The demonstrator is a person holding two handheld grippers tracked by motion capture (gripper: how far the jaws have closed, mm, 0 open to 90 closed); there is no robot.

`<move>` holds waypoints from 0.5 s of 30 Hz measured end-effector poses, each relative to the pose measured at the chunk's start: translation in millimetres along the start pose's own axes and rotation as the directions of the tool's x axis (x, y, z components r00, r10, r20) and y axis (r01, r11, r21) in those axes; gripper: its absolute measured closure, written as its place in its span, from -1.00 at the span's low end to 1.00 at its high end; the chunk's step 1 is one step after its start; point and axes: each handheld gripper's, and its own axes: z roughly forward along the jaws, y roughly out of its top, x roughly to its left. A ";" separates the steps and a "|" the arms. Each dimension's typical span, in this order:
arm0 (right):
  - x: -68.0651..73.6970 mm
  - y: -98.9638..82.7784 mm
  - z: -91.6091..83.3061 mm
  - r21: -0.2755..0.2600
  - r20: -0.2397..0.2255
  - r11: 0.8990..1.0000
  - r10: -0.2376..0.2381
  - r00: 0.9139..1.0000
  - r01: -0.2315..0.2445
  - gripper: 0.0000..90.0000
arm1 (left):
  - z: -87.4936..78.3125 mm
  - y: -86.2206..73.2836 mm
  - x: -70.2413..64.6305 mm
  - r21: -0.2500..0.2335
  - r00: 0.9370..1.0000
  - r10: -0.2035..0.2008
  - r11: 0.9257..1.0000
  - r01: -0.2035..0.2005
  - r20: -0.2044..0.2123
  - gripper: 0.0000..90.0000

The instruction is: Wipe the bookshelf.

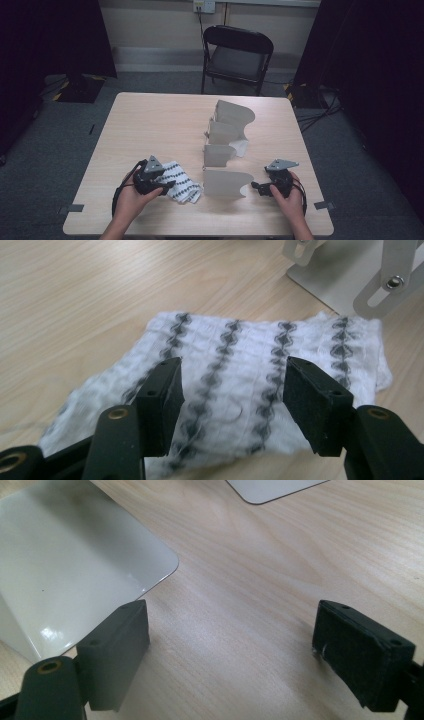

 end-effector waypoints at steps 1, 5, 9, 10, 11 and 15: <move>0.4 -0.1 -0.2 0.001 0.000 1.000 0.004 1.000 -0.004 -0.68 | -2.9 -2.0 1.3 0.006 1.000 0.001 1.000 -0.001 -0.005 -0.07; 0.5 -0.2 -0.2 0.001 0.001 1.000 0.005 1.000 -0.005 -0.68 | -7.1 -10.8 8.3 0.023 0.999 -0.044 0.999 0.044 -0.025 0.02; 0.6 -0.2 -0.2 0.002 0.001 1.000 0.006 1.000 -0.006 -0.68 | -5.9 -15.7 15.5 0.052 0.996 -0.074 0.996 0.077 -0.053 0.34; 0.6 -0.2 -0.2 0.001 0.001 1.000 0.005 1.000 -0.005 -0.68 | -4.4 -15.9 16.4 0.058 0.996 -0.076 0.995 0.079 -0.054 0.36; 0.6 -0.2 -0.2 0.001 0.002 1.000 0.005 1.000 -0.005 -0.68 | -1.9 -15.6 16.9 0.060 0.995 -0.079 0.995 0.082 -0.055 0.39; 0.7 -0.2 -0.2 0.001 0.002 1.000 0.005 1.000 -0.005 -0.68 | 9.1 -11.2 20.2 0.049 0.997 -0.062 0.997 0.065 -0.053 0.39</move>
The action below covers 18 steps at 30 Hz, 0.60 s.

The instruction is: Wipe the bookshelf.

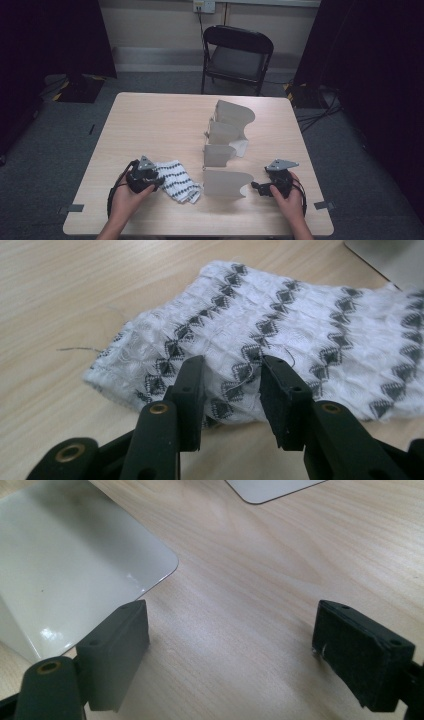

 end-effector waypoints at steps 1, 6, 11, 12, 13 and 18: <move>0.0 0.0 0.0 0.000 0.000 1.000 0.000 1.000 0.000 -0.68 | 3.4 1.8 0.2 -0.013 1.000 -0.008 1.000 0.008 0.005 0.37; 0.0 0.0 0.0 0.000 0.000 1.000 0.000 1.000 0.000 -0.68 | 20.7 15.1 1.8 -0.044 0.999 -0.018 0.999 0.019 0.029 0.23; -0.1 0.0 0.0 0.000 0.000 1.000 0.000 1.000 0.000 -0.68 | 35.0 29.2 -0.7 -0.052 0.999 -0.013 0.999 0.014 0.034 0.14; -0.1 0.0 0.1 0.000 -0.001 1.000 0.000 1.000 0.000 -0.68 | 38.9 33.4 -2.4 -0.060 0.999 -0.011 0.998 0.013 0.038 0.13; -0.3 0.0 0.1 -0.001 0.000 1.000 -0.001 1.000 0.001 -0.68 | 41.3 36.5 -3.4 -0.062 0.999 -0.001 0.998 0.004 0.039 0.11; -0.2 0.0 0.1 0.000 -0.001 1.000 0.000 1.000 0.000 -0.69 | 51.0 45.9 -10.2 -0.074 0.999 -0.014 0.997 0.017 0.034 -0.05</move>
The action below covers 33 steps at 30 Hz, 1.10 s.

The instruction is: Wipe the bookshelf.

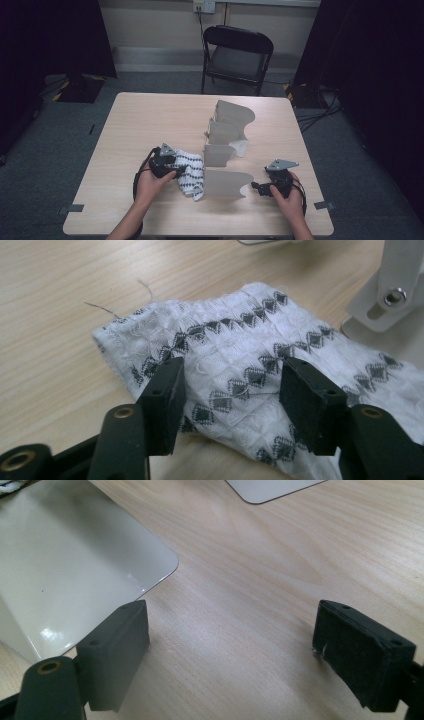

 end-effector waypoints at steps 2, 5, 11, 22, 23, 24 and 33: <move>-0.2 0.0 0.1 -0.002 0.000 1.000 -0.002 1.000 0.002 -0.69 | -2.6 -0.2 -1.9 -0.021 1.000 -0.015 1.000 0.016 0.006 -0.10; 0.0 0.0 0.0 0.000 0.000 1.000 0.000 1.000 0.000 -0.69 | -11.2 -0.7 -5.6 -0.029 1.000 0.001 1.000 0.000 0.016 -0.17; -0.1 0.1 0.1 0.000 0.000 1.000 -0.001 1.000 0.001 -0.69 | -15.7 -4.2 -23.2 -0.034 0.997 0.052 0.998 -0.050 0.055 -0.25; -0.4 0.1 0.3 -0.002 -0.001 1.000 -0.003 1.000 0.003 -0.69 | -1.3 -14.4 -28.3 0.009 0.993 0.104 0.995 -0.104 0.048 -0.23; -0.3 0.1 0.3 -0.002 -0.001 1.000 -0.003 1.000 0.003 -0.69 | -1.5 -13.2 -29.2 0.007 0.994 0.100 0.995 -0.100 0.043 -0.22; -0.3 0.1 0.3 -0.002 0.000 1.000 -0.003 1.000 0.003 -0.69 | -2.6 -11.9 -29.6 0.007 0.993 0.109 0.994 -0.110 0.039 -0.20; -0.4 0.1 0.3 -0.002 -0.001 1.000 -0.003 1.000 0.003 -0.69 | 7.1 -9.2 -22.4 -0.013 0.997 0.078 0.997 -0.077 0.013 -0.28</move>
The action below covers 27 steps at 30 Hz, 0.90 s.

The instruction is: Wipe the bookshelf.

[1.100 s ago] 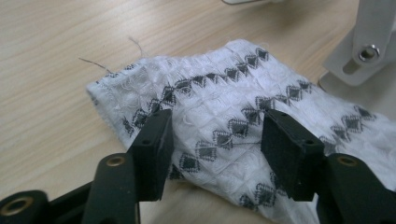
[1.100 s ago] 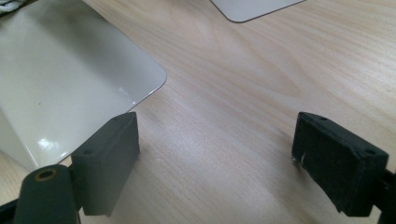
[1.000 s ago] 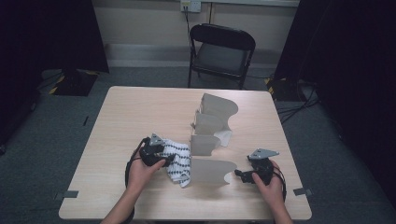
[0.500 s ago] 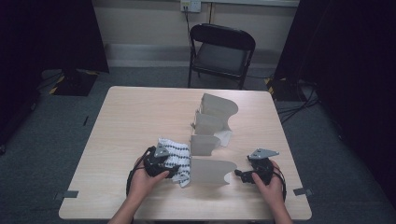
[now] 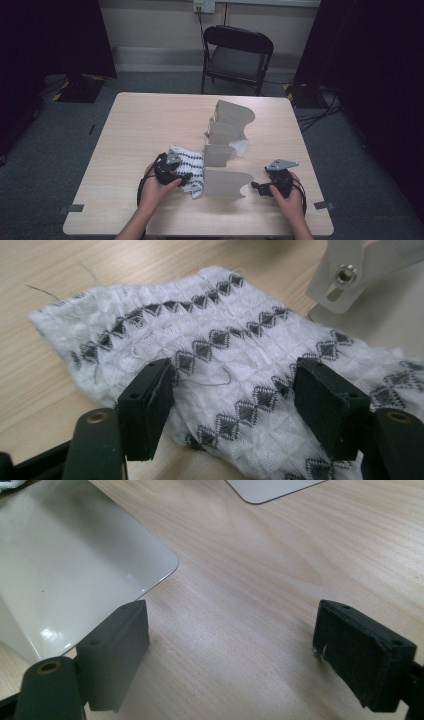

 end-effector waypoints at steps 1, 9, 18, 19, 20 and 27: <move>0.0 0.0 0.0 0.000 0.000 1.000 0.000 1.000 0.000 -0.69 | 0.4 -1.0 -0.2 -0.002 1.000 0.015 1.000 -0.015 -0.006 -0.28; 0.0 0.0 0.0 0.000 0.000 1.000 0.000 1.000 0.000 -0.69 | -2.7 4.5 -8.7 0.052 0.999 0.038 0.998 -0.039 0.010 0.23; 0.0 0.0 0.0 0.000 0.000 1.000 0.000 1.000 0.000 -0.69 | -4.7 0.0 -12.9 0.020 1.000 -0.007 1.000 0.006 0.023 0.64; 0.0 0.0 0.0 0.000 0.000 1.000 0.000 1.000 0.000 -0.69 | -4.7 0.0 -12.9 0.020 1.000 -0.007 1.000 0.006 0.023 0.66; 0.0 0.0 0.0 0.000 0.000 1.000 0.000 1.000 0.000 -0.69 | -5.6 -2.0 -12.6 0.001 0.999 -0.025 1.000 0.025 0.024 0.67; 0.0 0.0 0.0 0.000 0.000 1.000 0.000 1.000 0.000 -0.69 | -15.5 -2.0 -12.6 -0.008 0.997 -0.066 0.998 0.066 0.044 0.69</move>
